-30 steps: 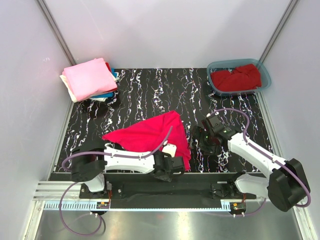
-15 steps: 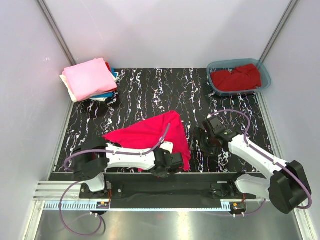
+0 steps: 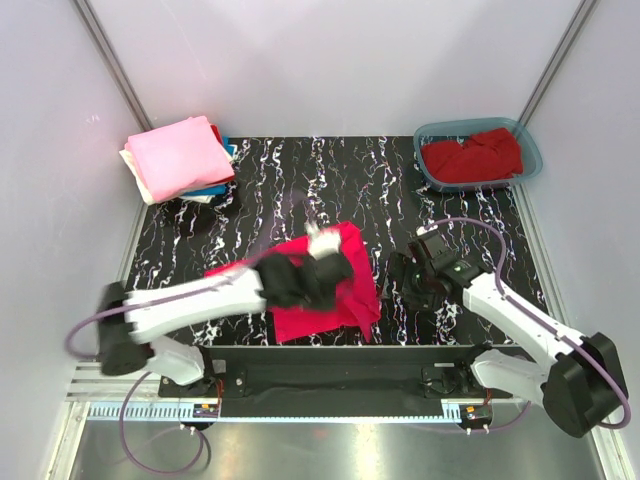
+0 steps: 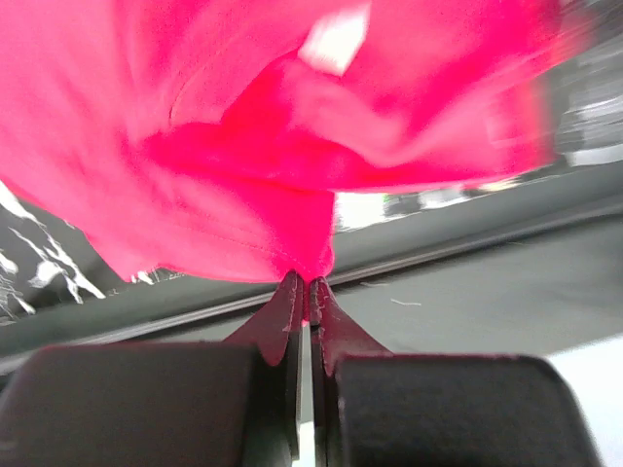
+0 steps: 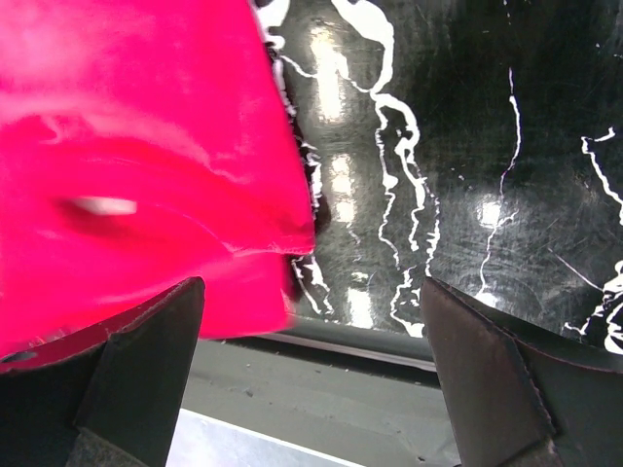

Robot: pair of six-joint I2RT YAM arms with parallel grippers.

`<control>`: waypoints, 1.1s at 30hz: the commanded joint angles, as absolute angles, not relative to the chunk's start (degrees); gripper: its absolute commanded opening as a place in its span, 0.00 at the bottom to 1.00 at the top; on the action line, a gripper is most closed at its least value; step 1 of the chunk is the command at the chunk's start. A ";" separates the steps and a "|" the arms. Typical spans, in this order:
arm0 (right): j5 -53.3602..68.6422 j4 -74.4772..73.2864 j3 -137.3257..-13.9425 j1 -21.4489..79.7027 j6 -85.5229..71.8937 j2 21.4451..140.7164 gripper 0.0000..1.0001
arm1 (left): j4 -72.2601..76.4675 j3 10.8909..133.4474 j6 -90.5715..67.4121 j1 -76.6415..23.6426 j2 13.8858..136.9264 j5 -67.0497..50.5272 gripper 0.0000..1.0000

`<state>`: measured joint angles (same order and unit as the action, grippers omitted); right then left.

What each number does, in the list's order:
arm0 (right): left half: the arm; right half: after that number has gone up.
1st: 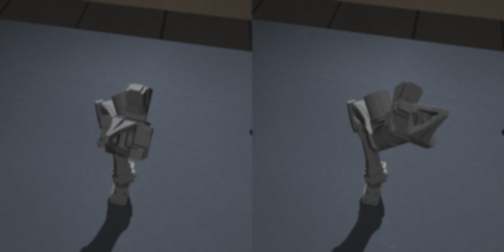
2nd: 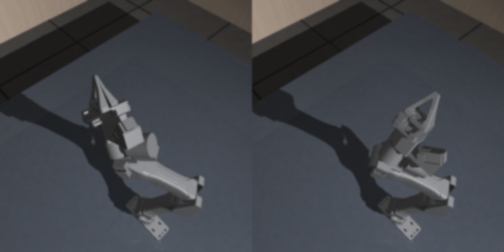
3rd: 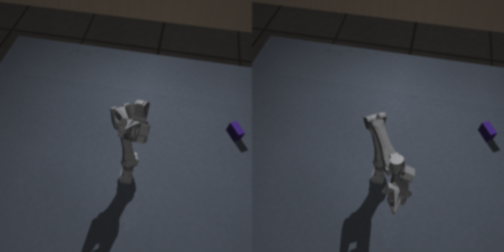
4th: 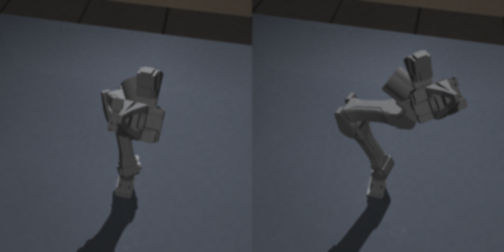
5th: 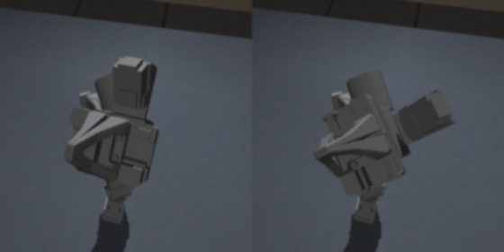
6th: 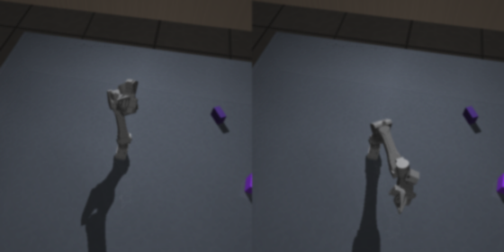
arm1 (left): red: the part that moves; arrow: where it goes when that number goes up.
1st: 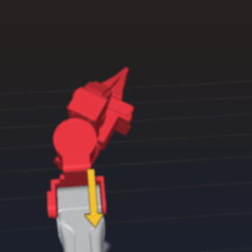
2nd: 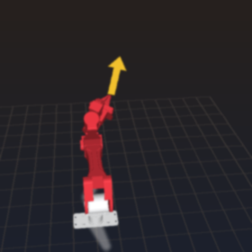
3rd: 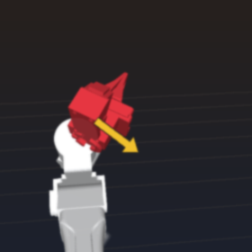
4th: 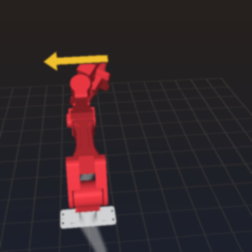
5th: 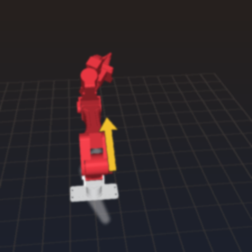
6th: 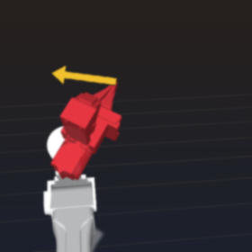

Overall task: Fold and stack the t-shirts
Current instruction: Flatten the tshirt out

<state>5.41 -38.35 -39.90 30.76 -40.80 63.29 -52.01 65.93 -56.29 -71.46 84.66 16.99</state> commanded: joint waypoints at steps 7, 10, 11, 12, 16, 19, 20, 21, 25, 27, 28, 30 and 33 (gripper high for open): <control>6.41 -40.34 -43.95 31.20 -40.60 58.62 1.00 | -63.46 85.36 -38.06 -49.76 65.75 17.14 0.00; 8.17 -38.85 -43.86 31.20 -40.52 58.80 1.00 | -62.14 79.83 -36.65 -47.55 62.76 15.21 0.00; 8.61 -38.50 -44.21 31.20 -40.52 59.41 1.00 | -61.88 78.24 -36.65 -47.03 61.97 14.77 0.00; 9.57 -37.63 -44.47 31.20 -40.43 59.76 1.00 | -61.27 77.00 -36.39 -46.15 60.57 14.59 0.00; 11.60 -36.39 -49.11 31.20 -39.47 62.57 1.00 | -58.80 71.55 -35.16 -44.48 57.31 12.40 0.00; 13.01 -36.04 -54.03 32.51 -39.29 65.03 1.00 | -57.92 69.00 -33.93 -43.42 56.43 11.78 0.00; 12.75 -36.12 -55.18 33.48 -39.55 66.17 1.00 | -57.92 68.73 -33.58 -43.16 56.43 11.78 0.00; 11.61 -36.12 -56.33 34.70 -40.25 66.70 1.00 | -57.83 68.12 -32.44 -42.63 56.43 11.69 0.00; 7.39 -35.07 -60.89 45.31 -42.27 73.71 1.00 | -58.80 67.50 -29.36 -40.35 56.34 14.05 0.00; 4.94 -34.89 -63.01 48.85 -42.98 77.67 1.00 | -59.76 66.63 -27.43 -37.11 55.55 15.11 0.00; 4.23 -35.07 -65.63 50.35 -43.07 79.70 0.99 | -59.68 65.84 -27.07 -35.61 55.11 15.47 0.00; 2.65 -35.33 -68.54 54.57 -42.54 85.94 0.96 | -58.98 63.65 -25.06 -29.75 53.53 13.90 0.00; 1.33 -35.85 -75.22 57.83 -40.79 94.55 0.90 | -56.70 58.55 -22.16 -23.32 51.51 8.80 0.00</control>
